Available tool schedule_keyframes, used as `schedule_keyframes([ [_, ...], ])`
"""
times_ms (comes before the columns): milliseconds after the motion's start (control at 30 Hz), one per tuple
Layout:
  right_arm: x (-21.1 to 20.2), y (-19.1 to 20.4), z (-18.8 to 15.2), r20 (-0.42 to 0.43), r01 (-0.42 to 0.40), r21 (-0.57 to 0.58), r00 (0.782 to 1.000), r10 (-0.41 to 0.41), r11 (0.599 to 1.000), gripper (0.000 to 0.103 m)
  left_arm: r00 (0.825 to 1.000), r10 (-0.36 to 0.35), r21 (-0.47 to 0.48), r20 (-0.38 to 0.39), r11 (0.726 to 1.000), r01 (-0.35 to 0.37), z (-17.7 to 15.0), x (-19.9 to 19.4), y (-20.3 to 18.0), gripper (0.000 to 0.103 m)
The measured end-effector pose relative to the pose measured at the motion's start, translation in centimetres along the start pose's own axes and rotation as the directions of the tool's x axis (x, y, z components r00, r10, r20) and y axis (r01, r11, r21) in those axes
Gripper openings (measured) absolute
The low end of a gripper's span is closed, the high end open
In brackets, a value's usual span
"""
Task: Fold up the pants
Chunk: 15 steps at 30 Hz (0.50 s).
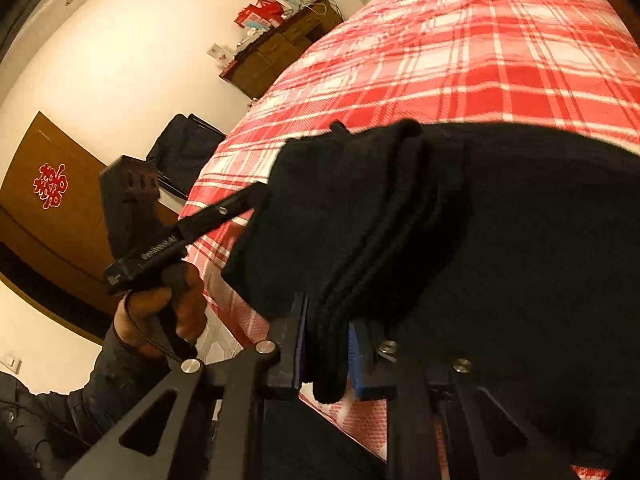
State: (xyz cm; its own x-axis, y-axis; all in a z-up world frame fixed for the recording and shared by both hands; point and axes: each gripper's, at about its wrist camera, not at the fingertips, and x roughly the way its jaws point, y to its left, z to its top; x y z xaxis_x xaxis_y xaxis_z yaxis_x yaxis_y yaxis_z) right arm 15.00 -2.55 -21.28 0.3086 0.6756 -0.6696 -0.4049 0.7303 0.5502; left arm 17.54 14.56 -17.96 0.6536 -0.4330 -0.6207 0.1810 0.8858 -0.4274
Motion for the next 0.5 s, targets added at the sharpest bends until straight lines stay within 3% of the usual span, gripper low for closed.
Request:
schedule_keyframes([
  [267,-2.6,4.9,2.8,0.074,0.026,-0.185,0.997,-0.012,0.982,0.015,1.000,-0.003,0.004,0.022,1.000,0.003,0.6,-0.9,-0.8,0.064],
  [500,-9.5,5.4,4.4,0.191,0.089,-0.251,0.981,-0.040,0.964,0.015,0.997,-0.036,0.038,0.069,0.999,0.034,1.9,-1.8,-3.1,0.064],
])
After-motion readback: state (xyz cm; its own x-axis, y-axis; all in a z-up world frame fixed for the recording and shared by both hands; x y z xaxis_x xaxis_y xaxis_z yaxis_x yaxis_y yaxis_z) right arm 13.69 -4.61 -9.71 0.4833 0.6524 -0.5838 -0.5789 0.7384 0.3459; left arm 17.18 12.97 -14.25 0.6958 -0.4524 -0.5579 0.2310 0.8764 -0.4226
